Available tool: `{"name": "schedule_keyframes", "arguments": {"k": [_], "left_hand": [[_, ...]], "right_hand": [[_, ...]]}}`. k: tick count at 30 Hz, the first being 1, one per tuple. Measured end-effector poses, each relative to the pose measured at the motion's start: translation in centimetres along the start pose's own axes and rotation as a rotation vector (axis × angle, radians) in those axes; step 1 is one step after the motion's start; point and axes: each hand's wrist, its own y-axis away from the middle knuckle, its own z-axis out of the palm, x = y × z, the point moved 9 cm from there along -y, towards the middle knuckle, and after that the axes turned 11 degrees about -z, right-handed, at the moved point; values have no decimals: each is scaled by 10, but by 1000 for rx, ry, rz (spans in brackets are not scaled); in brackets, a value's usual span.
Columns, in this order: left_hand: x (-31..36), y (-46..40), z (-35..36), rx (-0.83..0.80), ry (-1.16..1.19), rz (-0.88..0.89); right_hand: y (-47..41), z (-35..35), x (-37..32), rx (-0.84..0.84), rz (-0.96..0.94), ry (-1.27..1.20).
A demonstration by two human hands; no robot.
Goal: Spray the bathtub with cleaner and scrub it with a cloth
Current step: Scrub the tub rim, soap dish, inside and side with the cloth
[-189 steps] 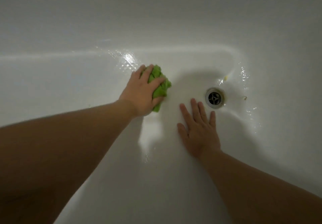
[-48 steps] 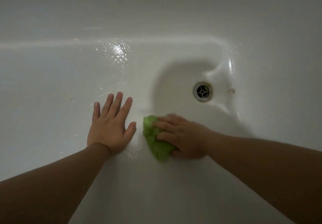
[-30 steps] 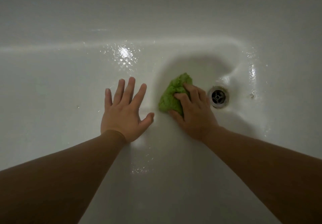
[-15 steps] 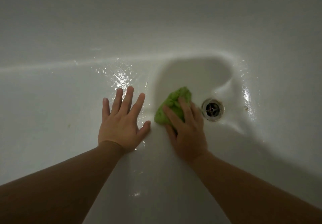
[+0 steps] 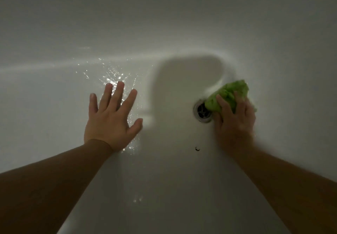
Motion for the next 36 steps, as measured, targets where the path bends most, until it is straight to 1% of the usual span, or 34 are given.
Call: {"name": "schedule_keyframes", "arguments": {"k": [2, 3, 5, 7, 8, 10, 13, 16, 18, 19, 21, 23, 25, 27, 28, 30, 31, 34, 36], "left_hand": [[1, -1, -2, 14, 13, -2], [1, -1, -2, 18, 24, 0], [2, 0, -3, 28, 30, 9], [3, -1, -3, 35, 37, 16], [3, -1, -3, 35, 39, 14], [2, 4, -1, 20, 34, -5], [-5, 30, 4, -21, 48, -73], [-8, 70, 17, -95, 23, -77], [-8, 90, 23, -130, 11, -68], [-8, 98, 24, -139, 7, -66], [-6, 106, 23, -143, 3, -61], [-4, 107, 23, -138, 4, -50], [-4, 105, 24, -137, -4, -42], [-4, 101, 24, -124, -11, -41], [-4, 99, 24, -115, -10, -42], [-4, 95, 23, -104, -9, -36], [-4, 94, 23, -103, -1, -35], [-4, 94, 23, -117, 17, -53], [-5, 102, 24, -126, 29, -74]], "right_hand": [[6, 2, -10, 44, 45, -8], [-5, 4, -12, 11, 27, -34], [-35, 11, -8, -121, -93, -47], [-62, 4, 4, -155, -239, 37], [-70, -2, 12, -160, -270, 83], [-63, -9, 25, -191, -234, 140], [3, -13, 21, -227, -102, 141], [65, -8, -13, -296, 8, 1], [78, 3, -44, -409, 41, -81], [78, 6, -58, -441, 18, -110], [70, 9, -78, -434, -119, -149], [52, 15, -76, -419, -198, -180], [31, 19, -64, -356, -179, -181], [13, 20, -56, -260, -71, -184], [8, 22, -58, -241, -17, -190], [7, 25, -70, -261, 44, -222], [13, 24, -77, -285, 21, -240], [36, 18, -74, -337, -148, -251], [46, 16, -53, -367, -129, -227]]}}
